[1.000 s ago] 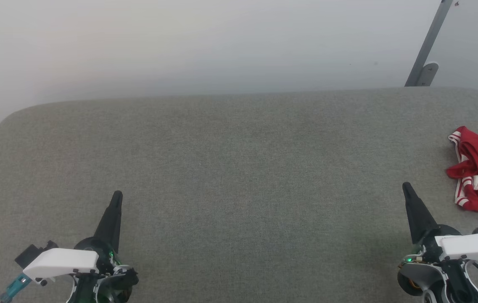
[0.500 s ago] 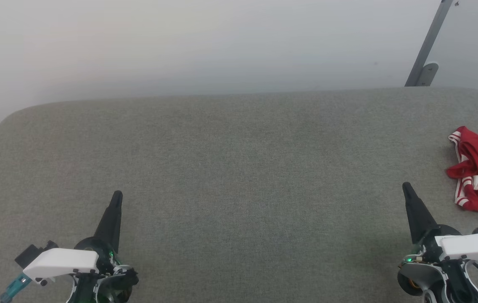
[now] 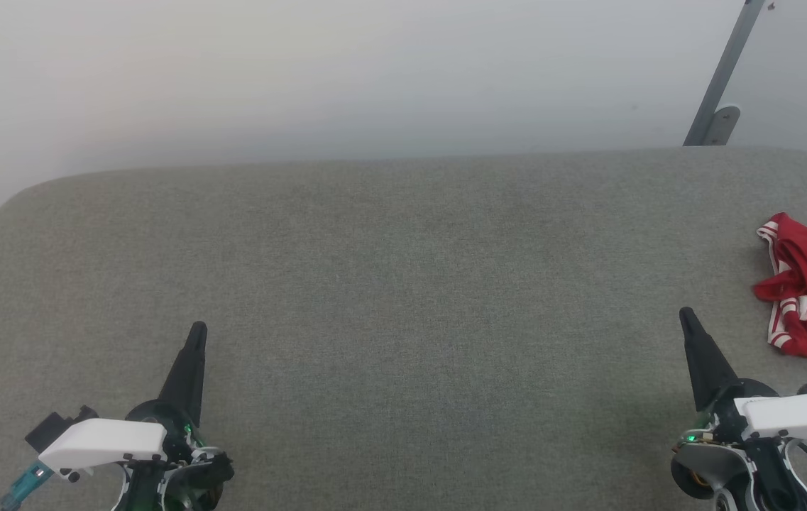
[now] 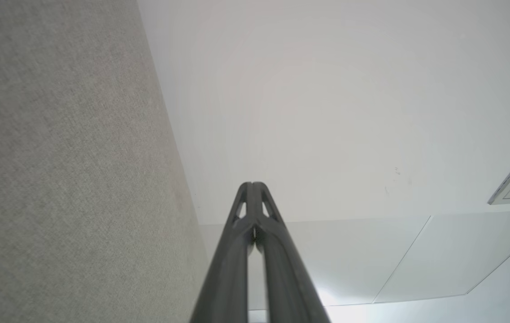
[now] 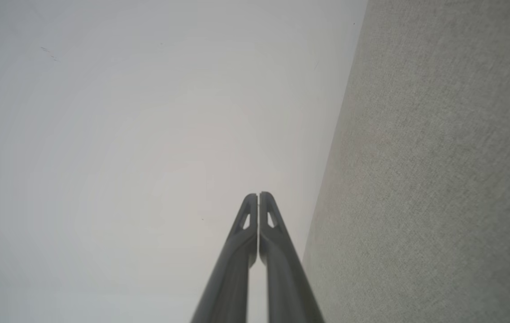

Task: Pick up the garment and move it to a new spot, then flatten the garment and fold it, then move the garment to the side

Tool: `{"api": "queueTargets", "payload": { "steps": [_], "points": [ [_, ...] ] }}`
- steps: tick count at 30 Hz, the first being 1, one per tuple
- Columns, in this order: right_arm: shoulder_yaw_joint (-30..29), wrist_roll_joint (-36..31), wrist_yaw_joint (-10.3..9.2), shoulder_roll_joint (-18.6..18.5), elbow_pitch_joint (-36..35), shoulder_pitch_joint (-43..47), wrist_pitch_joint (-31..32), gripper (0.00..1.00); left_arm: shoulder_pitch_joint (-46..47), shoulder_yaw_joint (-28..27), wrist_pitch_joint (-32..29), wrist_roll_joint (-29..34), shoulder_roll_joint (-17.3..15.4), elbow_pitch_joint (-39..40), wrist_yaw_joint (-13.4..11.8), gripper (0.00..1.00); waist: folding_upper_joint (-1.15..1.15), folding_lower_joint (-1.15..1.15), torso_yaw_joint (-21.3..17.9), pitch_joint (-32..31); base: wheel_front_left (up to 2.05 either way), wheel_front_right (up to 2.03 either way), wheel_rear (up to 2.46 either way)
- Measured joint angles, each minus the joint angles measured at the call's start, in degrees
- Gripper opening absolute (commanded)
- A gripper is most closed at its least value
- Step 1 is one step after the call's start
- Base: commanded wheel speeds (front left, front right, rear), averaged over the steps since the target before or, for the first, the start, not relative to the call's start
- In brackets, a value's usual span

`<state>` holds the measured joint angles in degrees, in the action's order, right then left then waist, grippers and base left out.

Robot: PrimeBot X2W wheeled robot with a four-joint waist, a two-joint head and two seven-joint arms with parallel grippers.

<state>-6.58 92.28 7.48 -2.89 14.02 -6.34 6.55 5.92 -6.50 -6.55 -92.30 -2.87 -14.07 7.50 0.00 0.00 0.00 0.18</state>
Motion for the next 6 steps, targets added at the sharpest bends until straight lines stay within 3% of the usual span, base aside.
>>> {"api": "queueTargets", "payload": {
  "steps": [6],
  "points": [
    [0.01,0.00,0.00,0.00,0.00,0.00,0.00,0.00,0.00,0.00,0.00,0.00,0.00,0.00,0.00,0.00,0.00,0.00,0.00,0.00,0.00,0.00,0.00]
  ]
}}
